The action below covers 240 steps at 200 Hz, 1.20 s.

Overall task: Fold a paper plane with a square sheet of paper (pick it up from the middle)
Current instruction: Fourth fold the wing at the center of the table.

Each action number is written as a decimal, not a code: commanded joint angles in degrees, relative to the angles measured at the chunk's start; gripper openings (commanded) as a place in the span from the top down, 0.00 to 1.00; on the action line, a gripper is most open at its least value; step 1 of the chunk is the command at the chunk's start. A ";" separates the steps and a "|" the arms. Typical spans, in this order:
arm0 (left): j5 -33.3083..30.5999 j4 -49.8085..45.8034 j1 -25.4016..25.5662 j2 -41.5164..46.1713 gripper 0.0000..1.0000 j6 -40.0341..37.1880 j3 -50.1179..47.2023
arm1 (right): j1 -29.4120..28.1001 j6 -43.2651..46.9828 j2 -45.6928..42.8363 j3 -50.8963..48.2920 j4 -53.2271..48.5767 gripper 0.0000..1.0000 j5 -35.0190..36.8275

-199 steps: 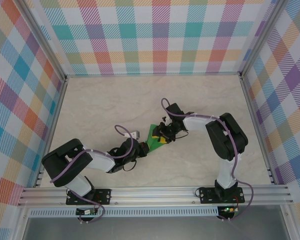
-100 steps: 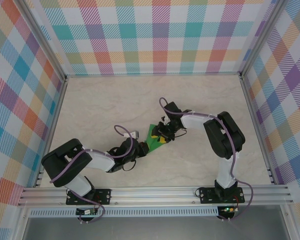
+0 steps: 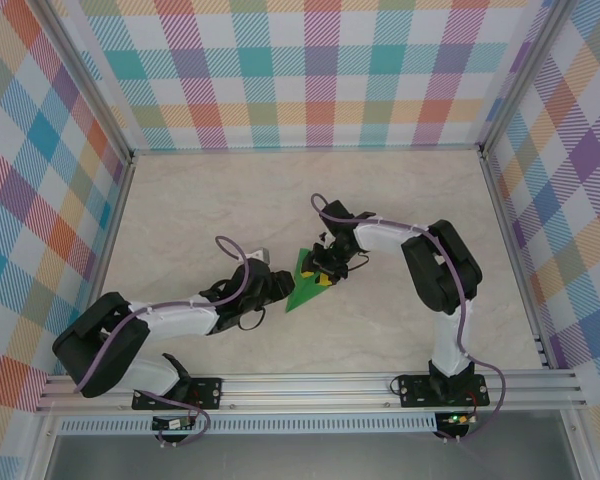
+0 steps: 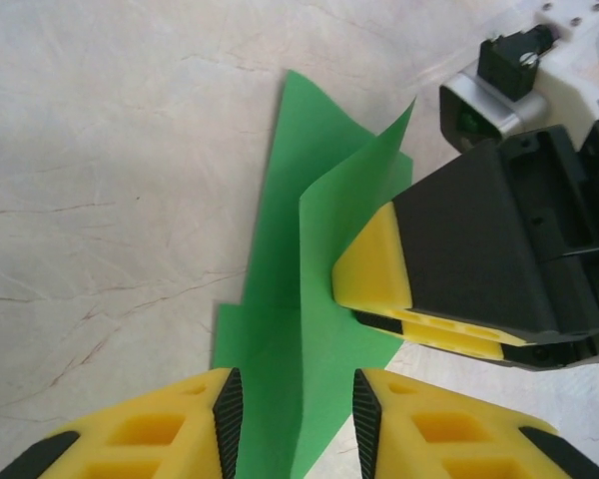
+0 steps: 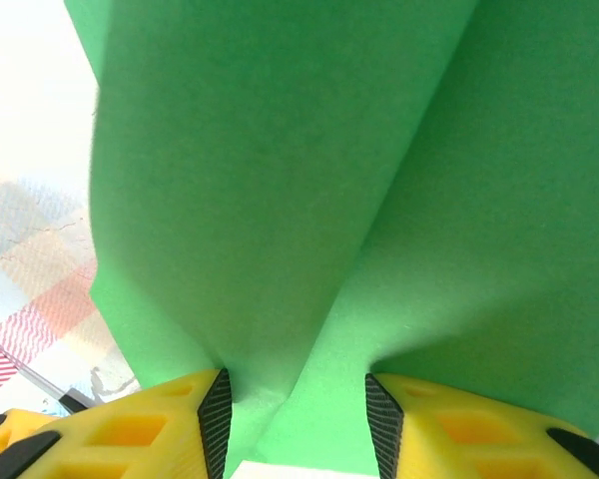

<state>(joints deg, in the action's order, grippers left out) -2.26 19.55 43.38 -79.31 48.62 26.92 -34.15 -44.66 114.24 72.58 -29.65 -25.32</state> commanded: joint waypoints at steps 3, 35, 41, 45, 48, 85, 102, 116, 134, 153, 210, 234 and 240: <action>4.50 -0.27 -1.55 -2.18 0.65 -0.04 1.78 | 0.31 0.60 3.19 -1.63 -4.76 0.56 6.02; 9.20 3.69 -2.51 -4.84 0.63 -1.18 1.71 | 0.31 0.11 2.51 -2.18 -3.59 0.56 5.46; 9.55 3.53 -2.55 -5.29 0.63 -1.46 1.97 | 0.35 0.10 2.48 -2.18 -3.51 0.56 5.43; 9.80 3.56 -2.51 -5.62 0.63 -1.64 2.08 | 0.32 0.06 2.43 -2.18 -3.50 0.56 5.38; 10.07 3.71 -2.53 -5.86 0.63 -1.85 2.17 | 0.31 0.02 2.47 -2.18 -3.51 0.56 5.38; 12.56 7.27 -2.52 -8.18 0.66 -2.77 2.22 | 0.31 -0.07 2.52 -2.07 -3.58 0.57 5.18; 13.07 8.04 -2.51 -9.35 0.67 -2.98 2.67 | 0.31 -0.16 2.48 -2.09 -3.57 0.57 5.09; 13.40 8.11 -2.53 -10.60 0.68 -3.31 3.26 | 0.34 -0.16 2.47 -2.18 -3.54 0.57 5.01; 14.07 9.06 -2.52 -12.19 0.69 -3.50 3.74 | 0.31 -0.25 2.40 -2.24 -3.41 0.57 4.93; 14.60 10.05 -2.56 -13.63 0.71 -3.65 4.35 | 0.31 -0.25 2.31 -2.26 -3.32 0.57 4.85; 15.62 11.30 -2.68 -16.57 0.77 -4.51 5.33 | 0.31 -0.40 2.31 -2.35 -3.22 0.58 4.72; 15.71 10.90 -2.84 -16.19 0.82 -5.28 5.32 | 0.31 -0.41 2.22 -2.44 -3.17 0.58 4.62; 15.71 10.83 -2.93 -16.05 0.83 -5.37 5.26 | 0.31 -0.41 2.22 -2.44 -3.16 0.58 4.66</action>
<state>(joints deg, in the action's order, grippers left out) 12.62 29.15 41.10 -95.00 45.08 31.14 -34.13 -44.73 114.24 72.53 -29.61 -25.36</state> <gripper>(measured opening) 0.182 0.423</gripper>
